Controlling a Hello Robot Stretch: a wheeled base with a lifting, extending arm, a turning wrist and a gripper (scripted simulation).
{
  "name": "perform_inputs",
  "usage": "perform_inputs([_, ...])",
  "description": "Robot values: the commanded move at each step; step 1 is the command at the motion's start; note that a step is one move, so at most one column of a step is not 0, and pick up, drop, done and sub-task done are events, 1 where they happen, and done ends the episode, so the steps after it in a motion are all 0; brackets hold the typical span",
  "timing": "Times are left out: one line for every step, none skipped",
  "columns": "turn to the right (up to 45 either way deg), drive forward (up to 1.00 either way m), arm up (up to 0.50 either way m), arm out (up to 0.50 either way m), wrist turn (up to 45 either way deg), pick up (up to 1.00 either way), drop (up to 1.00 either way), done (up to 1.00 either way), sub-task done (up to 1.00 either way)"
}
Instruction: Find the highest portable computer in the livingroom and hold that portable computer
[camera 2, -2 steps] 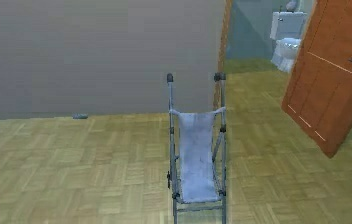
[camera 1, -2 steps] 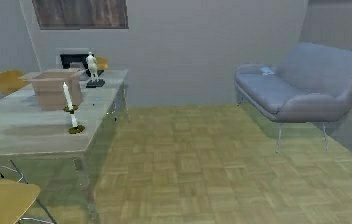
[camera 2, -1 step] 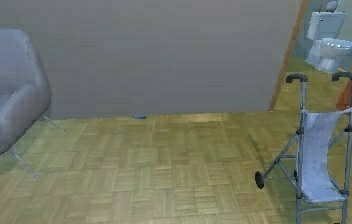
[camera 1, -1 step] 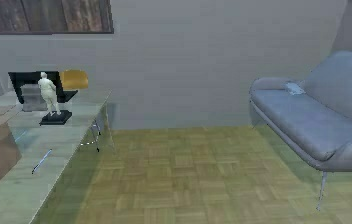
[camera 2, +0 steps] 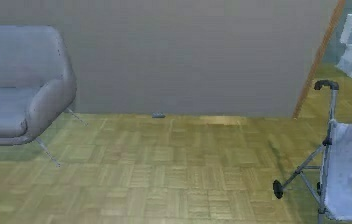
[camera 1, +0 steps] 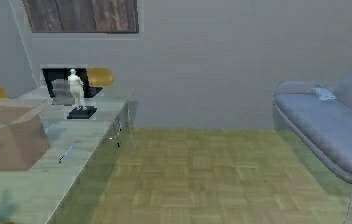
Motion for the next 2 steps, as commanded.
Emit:
perform_inputs([0.0,0.95,0.0,0.0,0.0,0.0,0.0,0.0,0.0])
perform_inputs([-45.0,0.0,0.0,0.0,0.0,0.0,0.0,0.0,0.0])
